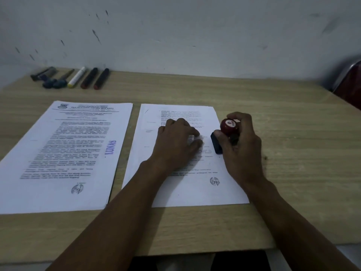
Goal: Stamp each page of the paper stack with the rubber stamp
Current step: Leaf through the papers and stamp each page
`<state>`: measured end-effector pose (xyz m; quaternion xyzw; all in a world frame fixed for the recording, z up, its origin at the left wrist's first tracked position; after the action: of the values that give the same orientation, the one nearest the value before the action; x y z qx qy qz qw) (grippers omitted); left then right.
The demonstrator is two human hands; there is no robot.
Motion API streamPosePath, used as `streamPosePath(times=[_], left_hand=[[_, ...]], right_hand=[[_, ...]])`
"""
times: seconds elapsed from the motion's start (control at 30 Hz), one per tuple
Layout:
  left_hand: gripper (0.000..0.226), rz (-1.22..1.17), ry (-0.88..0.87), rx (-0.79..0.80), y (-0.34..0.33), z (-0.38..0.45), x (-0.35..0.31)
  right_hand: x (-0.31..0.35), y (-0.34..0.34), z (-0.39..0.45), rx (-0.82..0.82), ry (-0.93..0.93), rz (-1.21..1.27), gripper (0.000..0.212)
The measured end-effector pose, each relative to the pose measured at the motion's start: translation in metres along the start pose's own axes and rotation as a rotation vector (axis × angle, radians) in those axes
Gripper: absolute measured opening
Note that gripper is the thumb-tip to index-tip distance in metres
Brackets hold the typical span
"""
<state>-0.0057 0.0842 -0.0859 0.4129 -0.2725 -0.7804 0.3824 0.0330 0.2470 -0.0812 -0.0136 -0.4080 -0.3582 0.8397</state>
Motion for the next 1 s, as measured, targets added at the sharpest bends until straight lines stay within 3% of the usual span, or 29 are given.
streamPosePath(times=[0.5, 1.0], left_hand=[[0.030, 0.015, 0.001, 0.016, 0.0027, -0.0009, -0.0034], [0.031, 0.028, 0.006, 0.033, 0.0037, -0.0012, -0.0047]], right_hand=[[-0.0070, -0.0038, -0.0007, 0.005, 0.052, -0.046, 0.041], [0.0004, -0.0055, -0.0044, -0.026, 0.102, -0.319, 0.040]])
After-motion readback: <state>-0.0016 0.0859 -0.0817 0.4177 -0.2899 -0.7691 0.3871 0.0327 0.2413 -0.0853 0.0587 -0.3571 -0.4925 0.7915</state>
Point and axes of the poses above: each hand's wrist, its own z-axis towards the middle knuckle, its own y-axis out of the back of the hand, x = y × z, the point moved 1 cm from there along z, towards the middle knuckle, and after that the axes turned 13 degrees about -x, right-handed, at the moved point
